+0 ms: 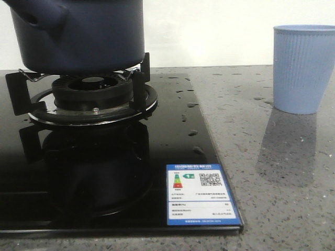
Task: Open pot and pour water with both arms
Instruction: 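Grasp the blue lid knob with the left gripper and lift the lid, then lower the right gripper around the light blue cup and close it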
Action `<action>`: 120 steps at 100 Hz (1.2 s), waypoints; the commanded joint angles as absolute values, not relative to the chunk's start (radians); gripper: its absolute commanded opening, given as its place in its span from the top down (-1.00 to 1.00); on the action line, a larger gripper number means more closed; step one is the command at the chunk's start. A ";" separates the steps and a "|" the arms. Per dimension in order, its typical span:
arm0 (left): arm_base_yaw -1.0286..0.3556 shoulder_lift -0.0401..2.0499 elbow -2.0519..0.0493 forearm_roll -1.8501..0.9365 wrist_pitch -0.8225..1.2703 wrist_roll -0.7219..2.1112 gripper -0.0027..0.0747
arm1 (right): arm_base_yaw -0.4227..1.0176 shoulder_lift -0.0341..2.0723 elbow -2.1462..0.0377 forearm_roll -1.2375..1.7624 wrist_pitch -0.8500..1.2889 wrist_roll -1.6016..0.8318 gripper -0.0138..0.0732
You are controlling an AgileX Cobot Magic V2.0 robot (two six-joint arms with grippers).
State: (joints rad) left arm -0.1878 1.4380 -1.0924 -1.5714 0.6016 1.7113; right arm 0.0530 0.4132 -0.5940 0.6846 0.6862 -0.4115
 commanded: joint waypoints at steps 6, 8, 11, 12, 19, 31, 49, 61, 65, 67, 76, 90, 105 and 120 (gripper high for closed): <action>-0.182 1.440 -1.128 -1.623 0.674 1.718 -0.43 | 0.054 0.432 -0.628 0.715 0.631 -0.423 0.80; -0.182 1.445 -1.128 -1.623 0.680 1.718 -0.43 | 0.054 0.432 -0.628 0.715 0.631 -0.423 0.80; -0.182 1.450 -1.128 -1.623 0.684 1.718 -0.43 | 0.054 0.432 -0.628 0.715 0.631 -0.423 0.80; -0.182 1.450 -1.128 -1.623 0.685 1.718 -0.43 | 0.054 0.432 -0.628 0.715 0.631 -0.423 0.80; -0.182 1.456 -1.128 -1.623 0.691 1.718 -0.43 | 0.054 0.432 -0.628 0.715 0.631 -0.423 0.80; -0.182 1.456 -1.128 -1.623 0.691 1.718 -0.38 | 0.054 0.432 -0.628 0.715 0.631 -0.423 0.80; -0.182 1.456 -1.128 -1.624 0.698 1.718 0.05 | 0.054 0.432 -0.628 0.715 0.611 -0.423 0.80; -0.182 1.451 -1.128 -1.648 0.710 1.718 0.34 | 0.054 0.432 -0.628 0.715 0.577 -0.423 0.80; -0.182 1.447 -1.128 -1.664 0.710 1.718 0.40 | 0.054 0.432 -0.628 0.715 0.570 -0.423 0.80; -0.182 1.442 -1.128 -1.673 0.710 1.718 0.41 | 0.054 0.432 -0.628 0.715 0.565 -0.423 0.80; -0.182 1.414 -1.128 -1.700 0.701 1.718 0.42 | 0.054 0.432 -0.628 0.715 0.545 -0.423 0.78; -0.182 1.347 -1.128 -1.712 0.684 1.718 0.42 | 0.054 0.432 -0.628 0.669 0.495 -0.425 0.67; -0.182 1.259 -1.128 -1.712 0.662 1.718 0.42 | 0.054 0.432 -0.628 0.587 0.423 -0.425 0.08; -0.182 1.166 -1.128 -1.712 0.652 1.708 0.42 | 0.054 0.439 -0.628 0.483 0.367 -0.427 -0.38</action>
